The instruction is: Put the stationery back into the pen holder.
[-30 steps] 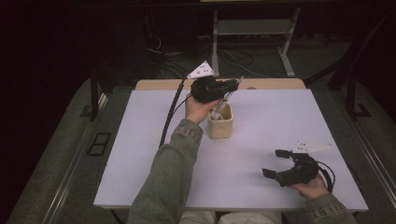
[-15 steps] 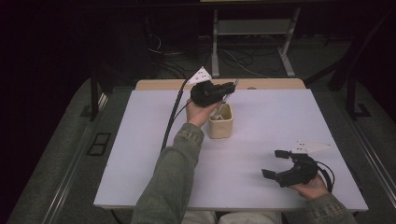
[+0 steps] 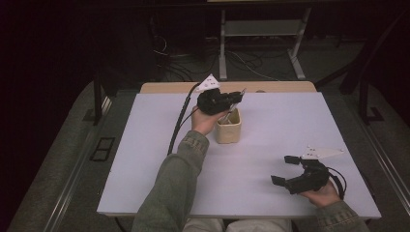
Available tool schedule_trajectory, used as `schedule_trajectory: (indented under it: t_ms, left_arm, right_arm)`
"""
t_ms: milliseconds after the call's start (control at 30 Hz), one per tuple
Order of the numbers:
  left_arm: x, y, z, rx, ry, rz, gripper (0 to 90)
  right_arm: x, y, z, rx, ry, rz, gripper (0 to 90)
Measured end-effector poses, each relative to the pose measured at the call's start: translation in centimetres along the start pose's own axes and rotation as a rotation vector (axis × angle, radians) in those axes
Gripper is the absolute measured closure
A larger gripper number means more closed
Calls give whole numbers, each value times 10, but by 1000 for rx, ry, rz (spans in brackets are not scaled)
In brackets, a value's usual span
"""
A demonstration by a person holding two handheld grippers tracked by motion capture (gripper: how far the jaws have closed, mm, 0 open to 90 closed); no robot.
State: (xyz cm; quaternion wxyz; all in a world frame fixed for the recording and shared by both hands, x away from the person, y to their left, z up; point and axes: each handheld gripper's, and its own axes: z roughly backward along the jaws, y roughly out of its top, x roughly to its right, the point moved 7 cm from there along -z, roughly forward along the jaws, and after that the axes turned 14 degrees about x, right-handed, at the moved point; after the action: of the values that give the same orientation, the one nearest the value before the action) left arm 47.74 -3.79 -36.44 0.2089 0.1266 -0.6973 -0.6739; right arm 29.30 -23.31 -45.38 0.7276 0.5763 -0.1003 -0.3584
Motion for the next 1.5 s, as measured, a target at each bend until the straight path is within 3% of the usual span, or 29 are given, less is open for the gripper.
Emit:
schedule_trajectory:
  t_ms: [233, 367, 500, 700, 933, 1300, 1500]
  left_arm:
    - [2, -7, 1, -29, 2, -8, 758]
    - [5, -9, 3, -52, 4, -9, 576]
    - [8, -7, 10, -91, 7, 16, 402]
    - [14, 0, 25, -112, -19, 48, 229]
    - [20, 2, 39, -139, -7, 84, 12]
    - [38, -2, 65, -184, -13, 56, 0]
    - [46, -7, 79, -195, -13, 67, 0]
  right_arm:
    - [0, 0, 0, -1, -1, 1, 4]
    - [1, 0, 0, -1, -3, 2, 4]
    - [1, 0, 1, -2, -6, 0, 4]
    - [0, 0, 1, -3, -6, 2, 4]
    - [0, 0, 0, -5, -6, 10, 4]
    - [-1, -1, 0, -9, -5, 9, 4]
    - [-1, -1, 0, -9, -4, 12, 4]
